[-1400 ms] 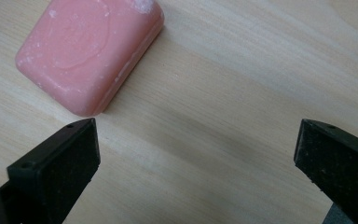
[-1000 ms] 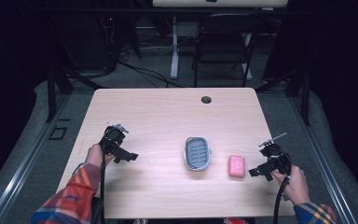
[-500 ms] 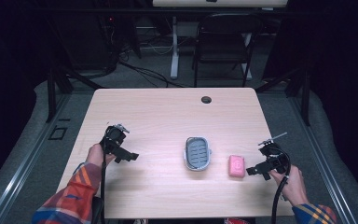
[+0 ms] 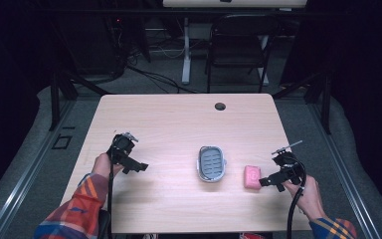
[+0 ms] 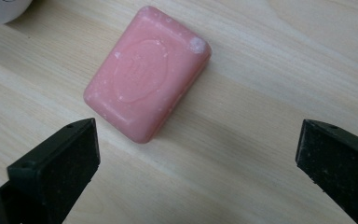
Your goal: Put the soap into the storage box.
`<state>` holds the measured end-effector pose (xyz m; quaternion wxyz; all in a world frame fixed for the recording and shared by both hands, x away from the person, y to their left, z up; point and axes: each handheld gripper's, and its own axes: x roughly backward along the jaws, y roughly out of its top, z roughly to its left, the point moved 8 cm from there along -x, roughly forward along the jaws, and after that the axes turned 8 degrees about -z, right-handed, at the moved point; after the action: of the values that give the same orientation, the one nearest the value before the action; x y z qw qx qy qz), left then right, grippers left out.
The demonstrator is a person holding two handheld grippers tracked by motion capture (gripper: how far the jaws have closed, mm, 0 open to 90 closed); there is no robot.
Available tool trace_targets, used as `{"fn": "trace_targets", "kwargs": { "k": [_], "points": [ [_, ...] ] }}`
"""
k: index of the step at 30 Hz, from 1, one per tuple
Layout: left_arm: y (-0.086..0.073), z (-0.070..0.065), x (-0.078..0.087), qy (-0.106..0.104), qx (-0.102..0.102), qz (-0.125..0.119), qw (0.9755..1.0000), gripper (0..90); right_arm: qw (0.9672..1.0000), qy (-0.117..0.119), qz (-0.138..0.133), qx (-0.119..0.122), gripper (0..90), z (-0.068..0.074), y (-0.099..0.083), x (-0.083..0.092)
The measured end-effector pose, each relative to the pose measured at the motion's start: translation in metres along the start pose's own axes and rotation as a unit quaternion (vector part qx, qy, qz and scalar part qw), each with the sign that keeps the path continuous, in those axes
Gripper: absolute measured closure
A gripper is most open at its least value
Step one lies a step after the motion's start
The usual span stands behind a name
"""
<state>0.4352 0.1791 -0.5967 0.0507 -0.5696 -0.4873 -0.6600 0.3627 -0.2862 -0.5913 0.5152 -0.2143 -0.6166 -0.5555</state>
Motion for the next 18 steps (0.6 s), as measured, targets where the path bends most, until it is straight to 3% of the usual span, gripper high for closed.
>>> {"fn": "trace_targets", "kwargs": {
  "k": [3,9,10,13,18],
  "points": [
    [0.0,0.0,0.0,0.0,-0.001,0.001,1.0,0.0,0.9999,-0.003,0.004,0.01,0.0,0.003,0.002,0.0],
    [0.0,0.0,0.0,0.001,0.0,0.002,1.0,0.0,1.0,0.0,-0.004,0.002,0.0,0.01,0.005,-0.004],
    [0.0,0.0,0.0,0.001,0.0,0.003,1.0,0.0,1.0,0.0,0.007,0.005,0.0,0.01,0.005,-0.003],
    [0.0,0.0,0.0,0.002,-0.002,0.003,1.0,0.0,0.9999,-0.003,0.006,0.014,0.0,0.014,0.008,-0.006],
    [0.0,0.0,-0.001,0.003,-0.002,0.003,1.0,0.0,1.0,-0.001,0.002,0.006,0.0,0.023,0.013,-0.011]
  ]
}}
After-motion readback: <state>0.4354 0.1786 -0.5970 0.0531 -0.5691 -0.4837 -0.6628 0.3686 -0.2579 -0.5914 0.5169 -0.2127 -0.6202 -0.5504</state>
